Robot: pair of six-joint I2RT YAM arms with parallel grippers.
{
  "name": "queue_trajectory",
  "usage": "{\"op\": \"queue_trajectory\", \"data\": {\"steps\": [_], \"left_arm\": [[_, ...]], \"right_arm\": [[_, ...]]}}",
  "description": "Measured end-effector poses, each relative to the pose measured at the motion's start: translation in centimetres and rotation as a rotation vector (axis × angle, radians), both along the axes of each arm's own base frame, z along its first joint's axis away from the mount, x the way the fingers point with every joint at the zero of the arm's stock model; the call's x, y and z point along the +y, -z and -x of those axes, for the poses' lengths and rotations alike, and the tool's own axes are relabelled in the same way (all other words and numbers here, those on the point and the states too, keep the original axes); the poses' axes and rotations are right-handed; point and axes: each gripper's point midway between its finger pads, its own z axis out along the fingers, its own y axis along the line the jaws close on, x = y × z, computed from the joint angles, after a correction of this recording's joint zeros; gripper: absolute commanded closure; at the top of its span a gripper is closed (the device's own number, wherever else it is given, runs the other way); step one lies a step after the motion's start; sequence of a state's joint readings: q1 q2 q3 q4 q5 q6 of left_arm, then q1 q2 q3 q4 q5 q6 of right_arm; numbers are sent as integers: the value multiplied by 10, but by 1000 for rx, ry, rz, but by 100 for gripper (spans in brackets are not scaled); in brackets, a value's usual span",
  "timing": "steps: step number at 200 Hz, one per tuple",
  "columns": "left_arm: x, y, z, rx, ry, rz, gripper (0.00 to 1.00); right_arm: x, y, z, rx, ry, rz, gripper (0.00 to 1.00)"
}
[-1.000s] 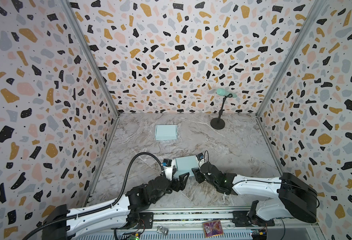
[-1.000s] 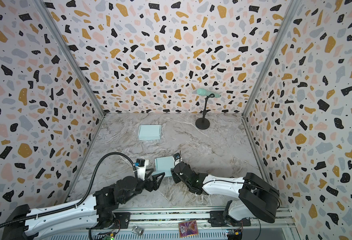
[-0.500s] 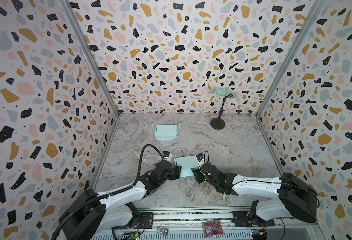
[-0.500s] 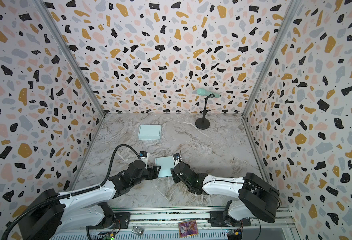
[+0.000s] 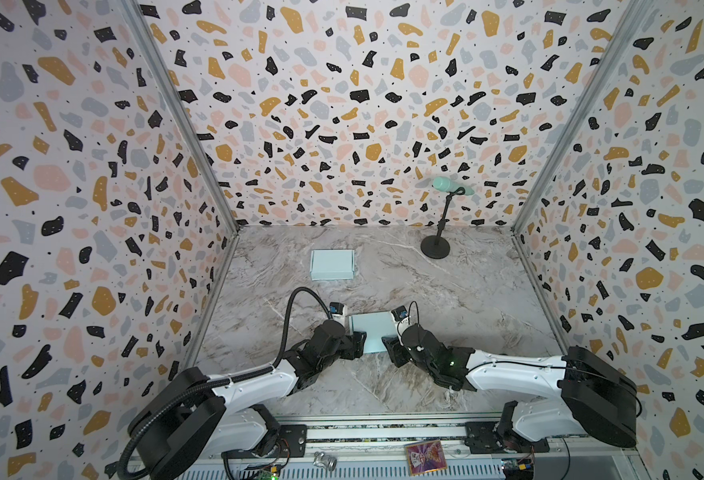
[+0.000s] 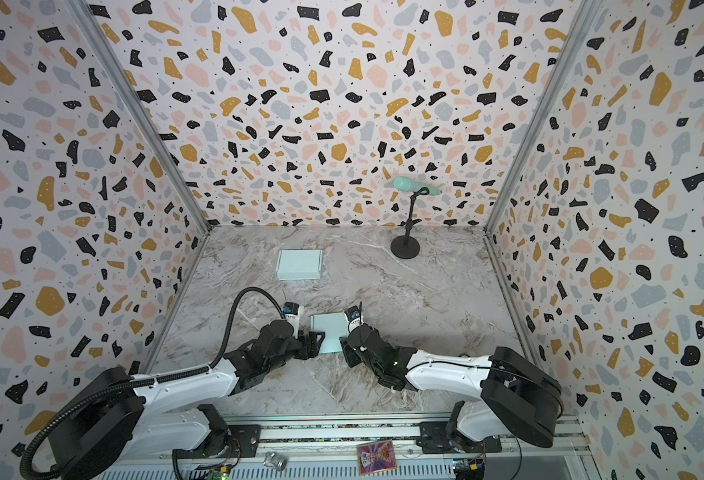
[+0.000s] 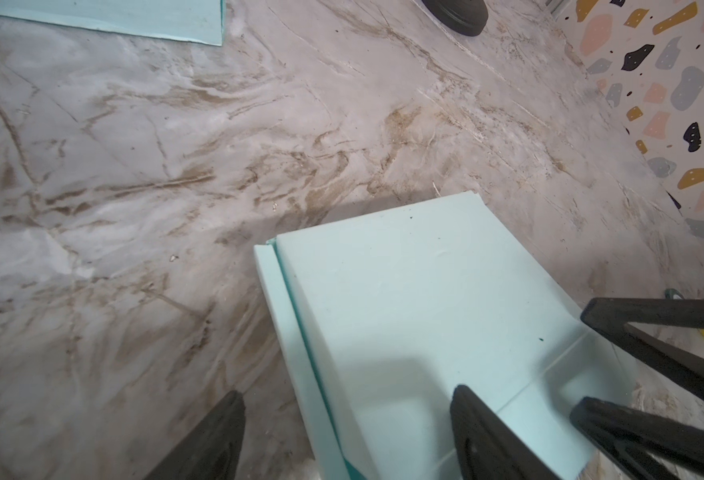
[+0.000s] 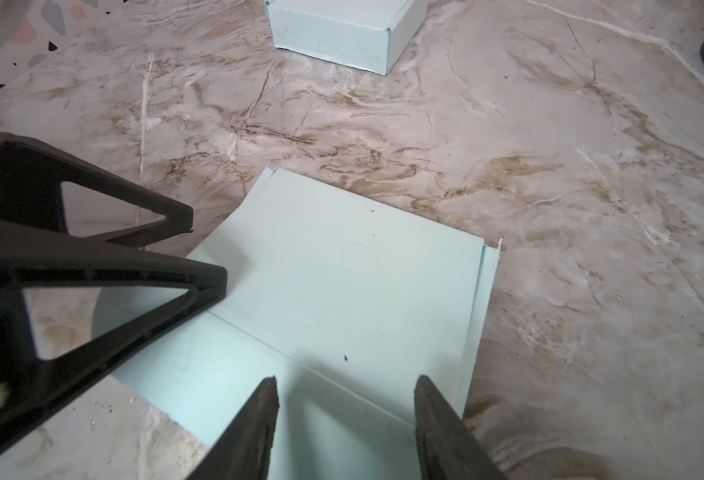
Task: Fold the paper box
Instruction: 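Press the lid flat with the left gripper while the right holds the lid edge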
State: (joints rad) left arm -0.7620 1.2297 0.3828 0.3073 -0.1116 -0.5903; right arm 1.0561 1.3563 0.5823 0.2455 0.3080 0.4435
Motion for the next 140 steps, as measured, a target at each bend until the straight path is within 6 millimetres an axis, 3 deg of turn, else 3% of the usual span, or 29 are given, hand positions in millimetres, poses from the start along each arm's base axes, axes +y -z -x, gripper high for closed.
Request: {"op": "queue_trajectory", "data": {"steps": [67, 100, 140], "left_arm": [[1, 8, 2, 0, 3, 2, 22], [0, 8, 1, -4, 5, 3, 22], [-2, 12, 0, 0, 11, 5, 22]], "right_arm": [[1, -24, 2, -3, -46, -17, 39], [-9, -43, -15, -8, -22, -49, 39], [-29, -31, -36, 21, 31, -19, 39]]}}
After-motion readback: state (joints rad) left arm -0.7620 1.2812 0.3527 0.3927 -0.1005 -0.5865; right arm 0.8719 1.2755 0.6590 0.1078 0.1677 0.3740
